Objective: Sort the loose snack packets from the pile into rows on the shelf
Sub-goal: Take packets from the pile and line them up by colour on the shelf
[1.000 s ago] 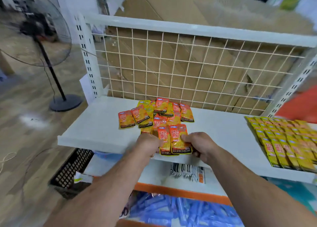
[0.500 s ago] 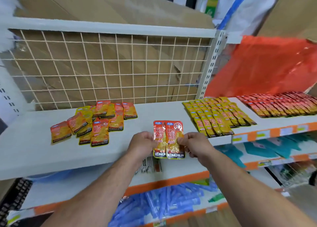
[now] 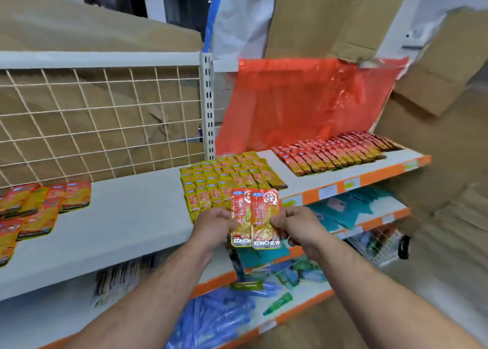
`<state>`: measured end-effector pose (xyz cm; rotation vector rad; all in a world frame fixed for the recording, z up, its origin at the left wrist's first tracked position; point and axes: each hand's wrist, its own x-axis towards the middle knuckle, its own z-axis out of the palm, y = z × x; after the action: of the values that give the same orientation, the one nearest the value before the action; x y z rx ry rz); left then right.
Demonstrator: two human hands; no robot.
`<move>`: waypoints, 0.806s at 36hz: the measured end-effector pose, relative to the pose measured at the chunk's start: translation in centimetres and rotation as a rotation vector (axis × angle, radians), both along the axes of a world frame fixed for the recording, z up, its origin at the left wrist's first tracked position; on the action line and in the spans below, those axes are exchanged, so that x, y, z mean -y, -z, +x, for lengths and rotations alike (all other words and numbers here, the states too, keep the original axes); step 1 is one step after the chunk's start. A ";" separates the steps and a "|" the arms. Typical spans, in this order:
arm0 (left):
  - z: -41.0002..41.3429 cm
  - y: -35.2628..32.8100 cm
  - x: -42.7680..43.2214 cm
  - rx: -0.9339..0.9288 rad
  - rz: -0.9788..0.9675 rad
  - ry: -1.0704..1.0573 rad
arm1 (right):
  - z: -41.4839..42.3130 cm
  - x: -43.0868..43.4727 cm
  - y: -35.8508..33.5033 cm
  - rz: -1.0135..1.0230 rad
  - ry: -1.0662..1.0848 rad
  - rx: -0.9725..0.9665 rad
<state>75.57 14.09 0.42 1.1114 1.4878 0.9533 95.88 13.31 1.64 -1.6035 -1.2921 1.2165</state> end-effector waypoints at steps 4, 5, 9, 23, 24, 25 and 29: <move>5.3 -0.1 -1.3 0.010 -0.026 0.047 | 5.4 -0.7 -0.1 -0.020 0.044 0.015; 6.5 -0.3 -1.7 0.012 -0.028 0.058 | 6.6 -1.0 -0.1 -0.022 0.055 0.015; 11.0 -0.5 -4.0 0.013 -0.025 0.091 | 10.9 -2.4 -0.1 -0.025 0.103 0.022; 26.4 -0.3 -18.2 0.025 -0.018 0.267 | 24.6 -12.6 -0.1 -0.049 0.307 0.032; 27.3 -0.4 -19.4 0.028 -0.021 0.285 | 25.5 -13.5 -0.3 -0.052 0.318 0.033; 28.2 -0.5 -20.5 0.039 -0.028 0.303 | 26.4 -14.4 -0.5 -0.053 0.326 0.038; 31.5 -0.4 -25.0 0.027 -0.016 0.347 | 29.5 -17.9 -1.2 -0.051 0.353 0.042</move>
<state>107.11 39.07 0.80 1.2889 1.2260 0.7098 125.37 31.24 2.81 -1.8100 -0.9556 1.0074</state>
